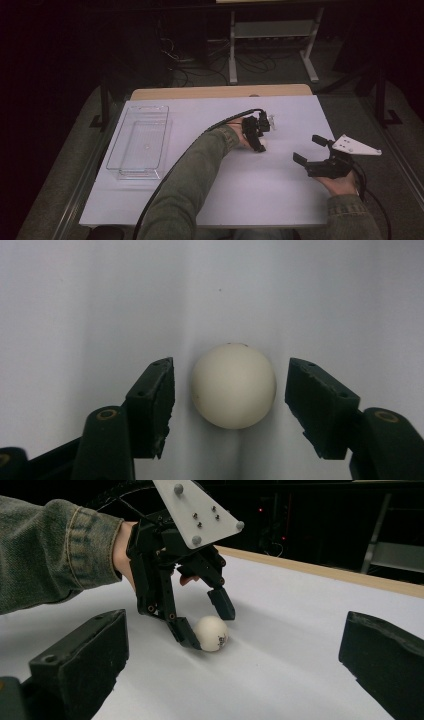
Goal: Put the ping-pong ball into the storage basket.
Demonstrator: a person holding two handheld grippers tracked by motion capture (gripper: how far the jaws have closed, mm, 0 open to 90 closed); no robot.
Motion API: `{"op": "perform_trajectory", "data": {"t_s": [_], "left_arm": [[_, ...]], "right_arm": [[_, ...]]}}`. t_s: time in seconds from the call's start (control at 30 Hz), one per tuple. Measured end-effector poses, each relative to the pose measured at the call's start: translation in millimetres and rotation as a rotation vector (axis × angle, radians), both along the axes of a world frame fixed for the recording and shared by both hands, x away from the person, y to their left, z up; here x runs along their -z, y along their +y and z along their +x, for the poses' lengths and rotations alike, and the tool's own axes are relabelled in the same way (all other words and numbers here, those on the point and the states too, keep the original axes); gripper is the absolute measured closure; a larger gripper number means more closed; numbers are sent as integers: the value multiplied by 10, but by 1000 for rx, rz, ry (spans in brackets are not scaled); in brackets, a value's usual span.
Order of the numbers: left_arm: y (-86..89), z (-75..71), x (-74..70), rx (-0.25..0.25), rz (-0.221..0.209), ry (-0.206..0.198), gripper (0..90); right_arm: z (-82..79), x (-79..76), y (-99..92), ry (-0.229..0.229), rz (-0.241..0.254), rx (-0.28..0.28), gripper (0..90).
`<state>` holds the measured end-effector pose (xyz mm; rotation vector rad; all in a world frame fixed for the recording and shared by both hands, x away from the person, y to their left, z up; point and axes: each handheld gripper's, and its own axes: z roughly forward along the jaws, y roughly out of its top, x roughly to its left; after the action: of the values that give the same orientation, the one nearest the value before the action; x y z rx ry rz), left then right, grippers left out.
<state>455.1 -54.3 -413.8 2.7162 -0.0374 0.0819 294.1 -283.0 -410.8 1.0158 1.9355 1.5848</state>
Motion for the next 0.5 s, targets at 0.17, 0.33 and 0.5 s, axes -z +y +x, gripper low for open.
{"op": "perform_trajectory", "data": {"t_s": [0.17,0.33,0.5], "left_arm": [[-1,5,11,5,7,2,407],[-5,9,24,5,6,10,433],[-7,14,30,5,9,7,466]], "right_arm": [[0,-1,0,-1,0,1,0],[-1,-2,-2,-2,1,2,0],[-1,-2,-5,-2,2,2,0]]}}
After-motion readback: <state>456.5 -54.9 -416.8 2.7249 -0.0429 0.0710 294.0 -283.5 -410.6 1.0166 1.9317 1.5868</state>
